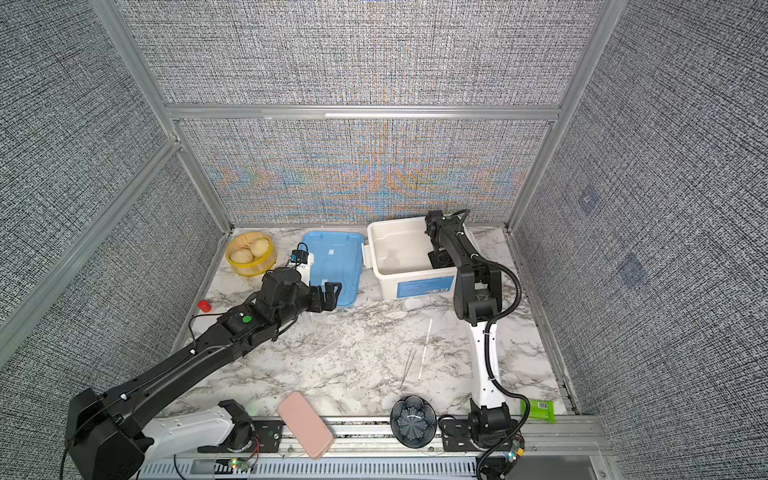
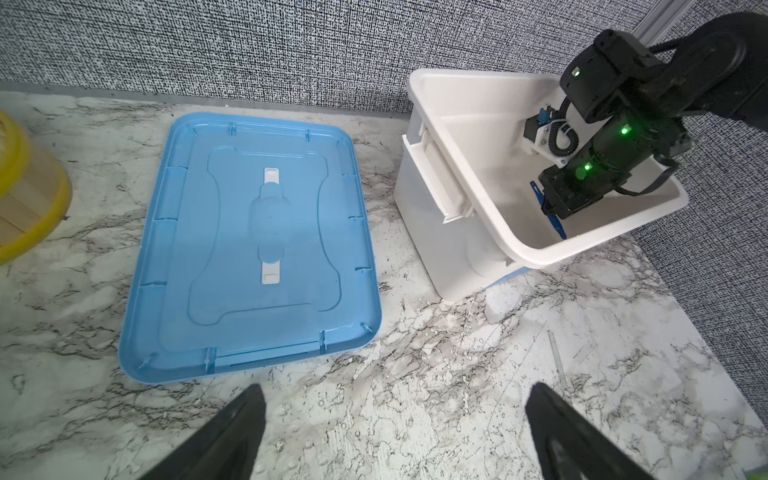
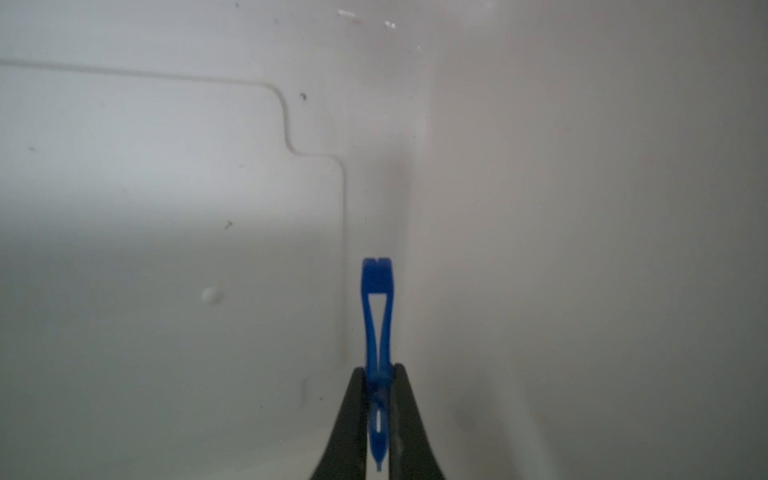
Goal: Organize the chemistry lab equipment
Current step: 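Lower the tweezers into the bin and open the right gripper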
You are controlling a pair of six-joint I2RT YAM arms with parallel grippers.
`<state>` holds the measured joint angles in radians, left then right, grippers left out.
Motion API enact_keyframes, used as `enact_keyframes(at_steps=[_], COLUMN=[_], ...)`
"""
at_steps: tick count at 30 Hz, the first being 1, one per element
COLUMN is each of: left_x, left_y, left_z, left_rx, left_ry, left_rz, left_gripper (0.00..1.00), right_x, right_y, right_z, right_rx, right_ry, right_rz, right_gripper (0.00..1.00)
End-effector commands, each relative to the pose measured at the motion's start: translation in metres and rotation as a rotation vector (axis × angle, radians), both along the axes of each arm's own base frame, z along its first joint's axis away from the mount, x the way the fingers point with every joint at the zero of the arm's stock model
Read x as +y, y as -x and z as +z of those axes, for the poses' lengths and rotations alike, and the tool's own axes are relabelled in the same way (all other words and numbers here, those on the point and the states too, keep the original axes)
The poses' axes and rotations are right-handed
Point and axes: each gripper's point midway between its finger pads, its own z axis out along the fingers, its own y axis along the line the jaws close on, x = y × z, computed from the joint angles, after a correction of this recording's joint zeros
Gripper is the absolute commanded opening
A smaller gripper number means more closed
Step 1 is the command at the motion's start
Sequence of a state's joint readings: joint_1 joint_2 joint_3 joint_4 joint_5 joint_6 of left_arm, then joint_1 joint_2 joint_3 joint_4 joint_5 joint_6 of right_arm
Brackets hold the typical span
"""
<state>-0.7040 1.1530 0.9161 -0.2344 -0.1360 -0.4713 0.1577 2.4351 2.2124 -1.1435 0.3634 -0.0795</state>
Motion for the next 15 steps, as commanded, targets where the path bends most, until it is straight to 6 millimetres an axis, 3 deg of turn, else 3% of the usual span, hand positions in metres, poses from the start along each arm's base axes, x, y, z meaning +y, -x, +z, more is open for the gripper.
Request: enact_keyframes(at_steps=[1,7,15], left_x=[-0.001,-0.002,-0.001], left_y=[-0.002,-0.002,0.0], left_z=[0.004,0.005,0.006], left_rx=[-0.016,-0.023,-0.026], left_ry=[0.009,0.015,0.016], left_rz=[-0.002,-0.005,-0.009], left_gripper=[0.99,0.99,0.99], right_x=[-0.006,-0.006,0.0], right_y=[0.006,0.0,-0.002], right_z=[-0.002,0.01,0.032], right_rx=[0.021,-0.02,-0.072], right_ry=[0.036,0.046,0.034], right_rz=[-0.022,-0.018,-0.02], right_gripper=[0.14,0.27,0.33])
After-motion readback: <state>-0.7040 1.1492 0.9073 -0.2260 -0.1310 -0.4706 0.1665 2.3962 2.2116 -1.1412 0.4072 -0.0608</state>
